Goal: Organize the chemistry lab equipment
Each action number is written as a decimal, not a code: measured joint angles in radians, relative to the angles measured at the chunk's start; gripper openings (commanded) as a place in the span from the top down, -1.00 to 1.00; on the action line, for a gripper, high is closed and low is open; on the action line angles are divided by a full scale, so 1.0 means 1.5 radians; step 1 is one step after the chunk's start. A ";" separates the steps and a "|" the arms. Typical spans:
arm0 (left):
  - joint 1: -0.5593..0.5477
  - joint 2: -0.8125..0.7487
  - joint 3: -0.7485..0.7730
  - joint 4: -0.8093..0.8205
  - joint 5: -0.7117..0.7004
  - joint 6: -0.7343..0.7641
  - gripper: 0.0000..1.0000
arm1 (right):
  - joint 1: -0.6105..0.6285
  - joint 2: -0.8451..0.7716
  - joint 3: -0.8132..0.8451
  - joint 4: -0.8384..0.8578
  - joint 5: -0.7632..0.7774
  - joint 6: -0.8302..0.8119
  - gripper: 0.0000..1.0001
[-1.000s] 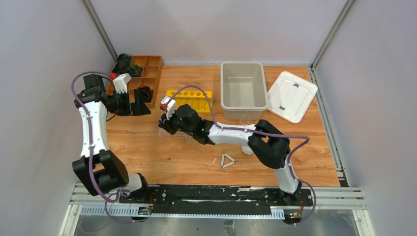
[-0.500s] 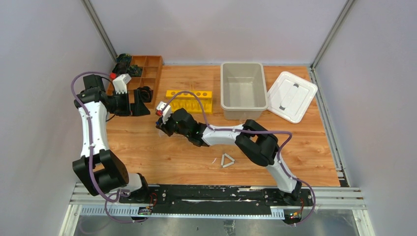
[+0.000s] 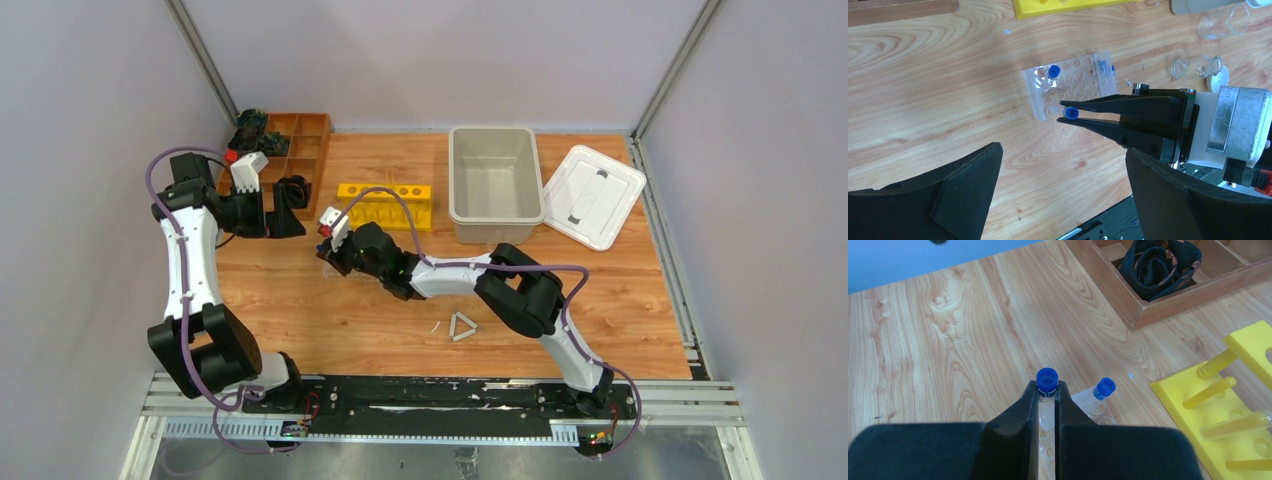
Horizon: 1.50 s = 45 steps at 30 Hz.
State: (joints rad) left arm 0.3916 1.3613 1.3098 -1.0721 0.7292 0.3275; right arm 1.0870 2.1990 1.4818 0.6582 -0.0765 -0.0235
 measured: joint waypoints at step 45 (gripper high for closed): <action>0.004 0.000 -0.010 0.000 0.000 0.011 -1.00 | 0.000 0.004 -0.075 0.111 0.010 0.058 1.00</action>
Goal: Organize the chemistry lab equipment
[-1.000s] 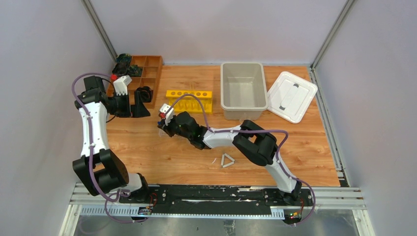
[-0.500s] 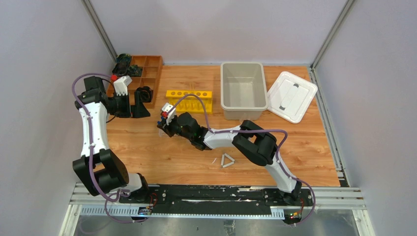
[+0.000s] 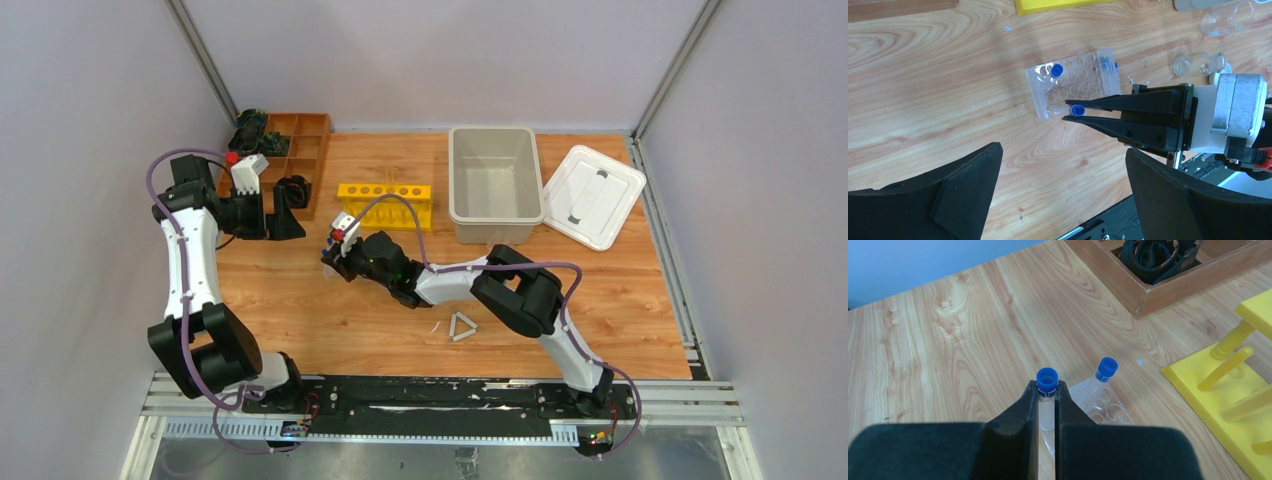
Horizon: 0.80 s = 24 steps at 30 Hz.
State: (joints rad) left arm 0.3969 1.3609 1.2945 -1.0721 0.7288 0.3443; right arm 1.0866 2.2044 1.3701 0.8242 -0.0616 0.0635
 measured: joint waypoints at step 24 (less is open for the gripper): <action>0.000 0.000 0.000 0.000 0.000 0.003 -1.00 | 0.000 0.019 -0.024 0.004 -0.003 0.001 0.02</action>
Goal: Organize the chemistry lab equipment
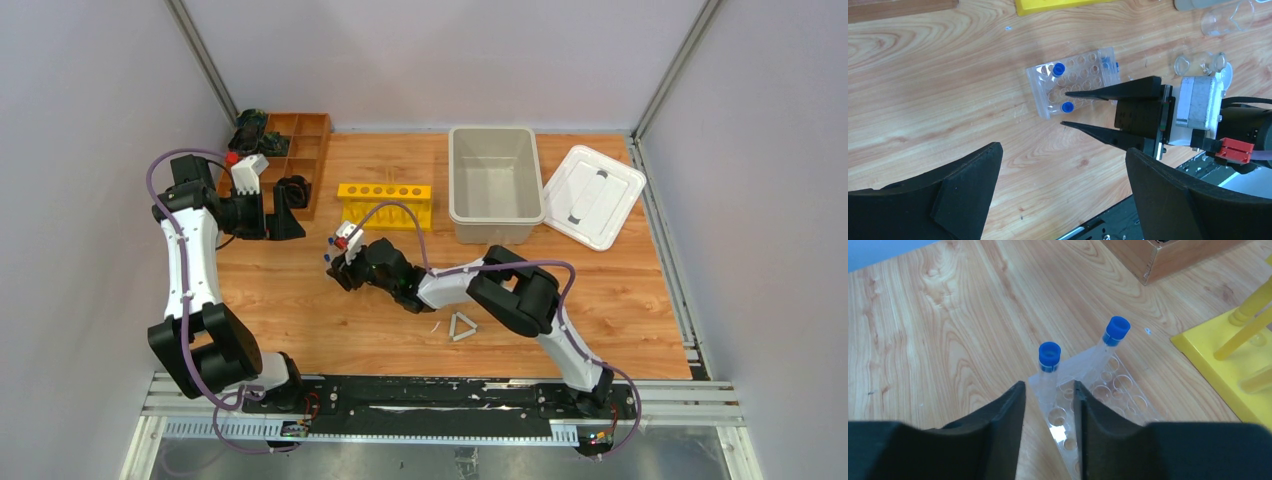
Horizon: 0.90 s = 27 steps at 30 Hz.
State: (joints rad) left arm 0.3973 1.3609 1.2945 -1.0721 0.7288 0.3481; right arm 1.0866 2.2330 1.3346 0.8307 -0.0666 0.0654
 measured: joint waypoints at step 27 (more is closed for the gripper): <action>0.000 -0.024 0.000 0.000 0.013 -0.013 -1.00 | -0.050 -0.248 -0.046 -0.553 0.230 0.281 0.37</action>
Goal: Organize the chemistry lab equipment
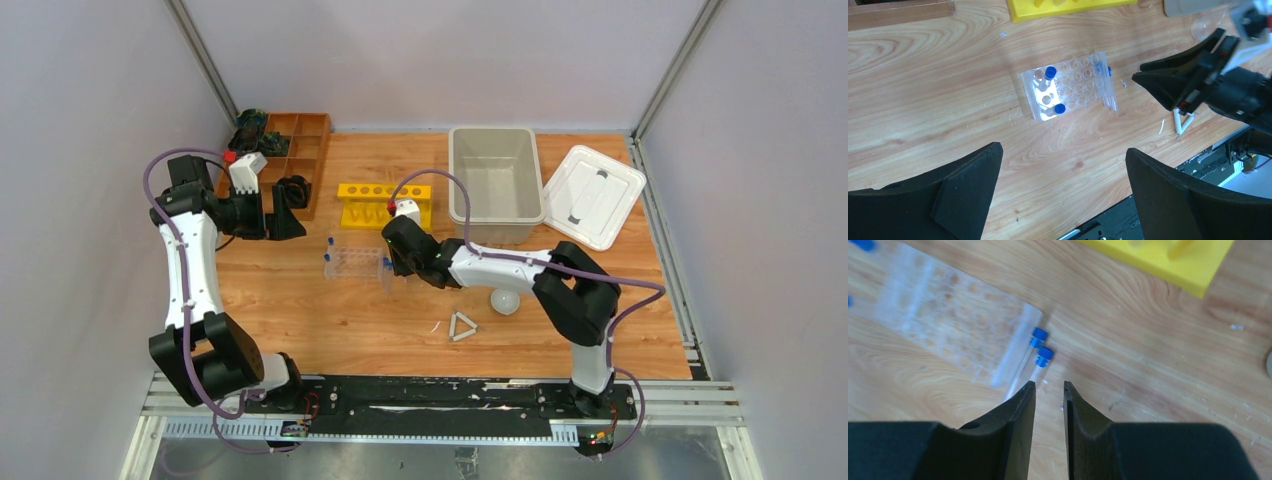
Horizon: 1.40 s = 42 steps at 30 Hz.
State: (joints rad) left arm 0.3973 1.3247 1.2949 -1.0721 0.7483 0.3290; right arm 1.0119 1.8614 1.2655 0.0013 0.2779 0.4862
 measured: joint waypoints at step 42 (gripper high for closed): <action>0.001 -0.019 -0.011 0.000 0.036 0.001 -0.92 | -0.037 0.156 0.175 -0.197 -0.021 0.022 1.00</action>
State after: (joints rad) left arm 0.3981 1.2968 1.2789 -1.0721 0.8028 0.3305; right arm 0.9569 2.0949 1.5288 -0.2939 0.2459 0.5194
